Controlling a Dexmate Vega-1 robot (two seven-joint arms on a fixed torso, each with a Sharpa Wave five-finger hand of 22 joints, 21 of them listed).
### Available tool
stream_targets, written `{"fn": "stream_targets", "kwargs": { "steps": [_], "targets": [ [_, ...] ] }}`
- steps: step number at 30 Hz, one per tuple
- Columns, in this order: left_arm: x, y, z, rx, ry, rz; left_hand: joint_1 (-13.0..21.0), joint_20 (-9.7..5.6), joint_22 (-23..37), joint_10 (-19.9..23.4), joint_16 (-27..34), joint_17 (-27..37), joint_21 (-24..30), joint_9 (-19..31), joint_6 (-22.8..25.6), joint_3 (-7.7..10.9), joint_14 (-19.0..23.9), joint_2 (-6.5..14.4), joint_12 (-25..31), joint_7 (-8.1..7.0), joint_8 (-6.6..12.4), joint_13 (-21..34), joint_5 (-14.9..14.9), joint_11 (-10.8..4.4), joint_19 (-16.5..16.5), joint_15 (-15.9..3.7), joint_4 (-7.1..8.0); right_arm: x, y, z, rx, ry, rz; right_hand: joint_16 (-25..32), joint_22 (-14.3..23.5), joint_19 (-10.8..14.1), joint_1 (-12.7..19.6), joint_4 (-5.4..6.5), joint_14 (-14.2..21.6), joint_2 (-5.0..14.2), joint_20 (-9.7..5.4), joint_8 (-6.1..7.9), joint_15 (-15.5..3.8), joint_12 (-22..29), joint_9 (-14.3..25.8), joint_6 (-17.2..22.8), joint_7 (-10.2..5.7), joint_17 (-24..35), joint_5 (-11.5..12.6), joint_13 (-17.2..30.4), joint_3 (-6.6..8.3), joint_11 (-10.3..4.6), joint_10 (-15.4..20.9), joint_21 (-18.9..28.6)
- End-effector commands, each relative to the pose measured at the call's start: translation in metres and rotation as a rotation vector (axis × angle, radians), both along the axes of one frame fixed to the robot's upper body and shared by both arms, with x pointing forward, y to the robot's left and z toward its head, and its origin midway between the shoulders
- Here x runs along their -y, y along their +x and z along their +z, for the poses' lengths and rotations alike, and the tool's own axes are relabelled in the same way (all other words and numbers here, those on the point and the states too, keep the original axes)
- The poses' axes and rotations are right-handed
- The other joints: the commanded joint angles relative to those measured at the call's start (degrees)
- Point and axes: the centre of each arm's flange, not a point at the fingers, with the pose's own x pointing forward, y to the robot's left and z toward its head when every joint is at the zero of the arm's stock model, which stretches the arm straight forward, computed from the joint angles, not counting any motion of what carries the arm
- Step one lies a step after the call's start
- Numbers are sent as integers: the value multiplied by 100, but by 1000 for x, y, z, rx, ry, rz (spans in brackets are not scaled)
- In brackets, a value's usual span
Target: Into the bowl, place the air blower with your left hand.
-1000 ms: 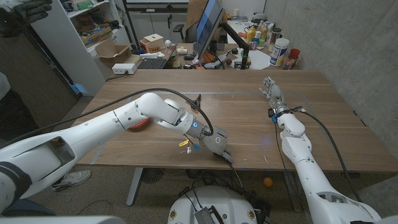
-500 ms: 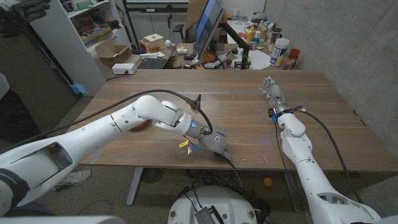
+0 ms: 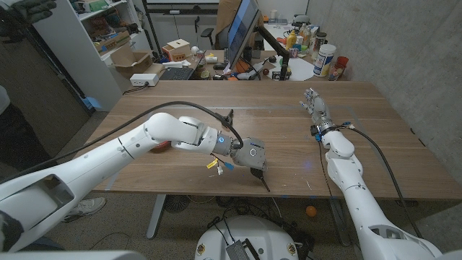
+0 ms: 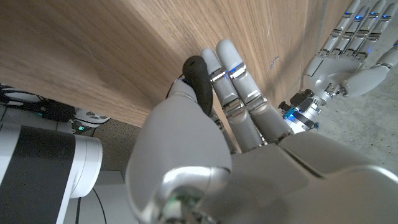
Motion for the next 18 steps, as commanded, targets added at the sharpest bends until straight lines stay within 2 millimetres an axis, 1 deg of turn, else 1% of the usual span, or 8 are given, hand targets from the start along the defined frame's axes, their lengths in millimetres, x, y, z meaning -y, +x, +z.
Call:
{"fn": "stream_targets", "kwargs": {
  "steps": [1, 9, 14, 18],
  "targets": [
    [-2, -7, 17, 4, -138, 23, 80, -192, 14, 99, 48, 43, 43, -4, 450, 58, 388, 12, 6, 383, -24, 21, -27, -11, 68, -301, 6, -4, -3, 2, 1, -14, 4, 31, 30, 18, -37, 28, 40, 147, -124, 43, -21, 43, 35, 48, -27, 19, 20, 34, 20, -8, 68, 28],
    [-7, -12, 26, 32, -245, 47, 80, -198, 12, 108, 70, 66, 60, -3, 489, 64, 456, 15, -12, 400, -44, 20, -37, -14, 86, -295, 23, -5, -6, 4, 8, -20, 8, 31, 30, 15, -36, 29, 40, 145, -128, 42, -20, 41, 35, 47, -35, 20, 20, 34, 20, -11, 67, 28],
    [-15, -15, 34, 34, -324, 59, 82, -205, 11, 109, 74, 76, 66, -2, 487, 66, 477, 10, -22, 399, -65, 21, -43, 3, 90, -298, 30, -6, -9, 6, 10, -27, 9, 32, 30, 16, -35, 28, 42, 145, -126, 42, -20, 40, 35, 49, -34, 20, 20, 34, 21, -9, 65, 28],
    [-20, -19, 35, 33, -357, 66, 79, -211, 12, 140, 109, 102, 84, -1, 503, 75, 565, 28, -28, 400, -89, 21, -52, 0, 108, -293, 51, -6, -11, 8, 13, -33, 12, 32, 30, 17, -34, 28, 42, 145, -124, 42, -21, 41, 35, 50, -28, 19, 20, 35, 22, -9, 66, 29]
  ]
}}
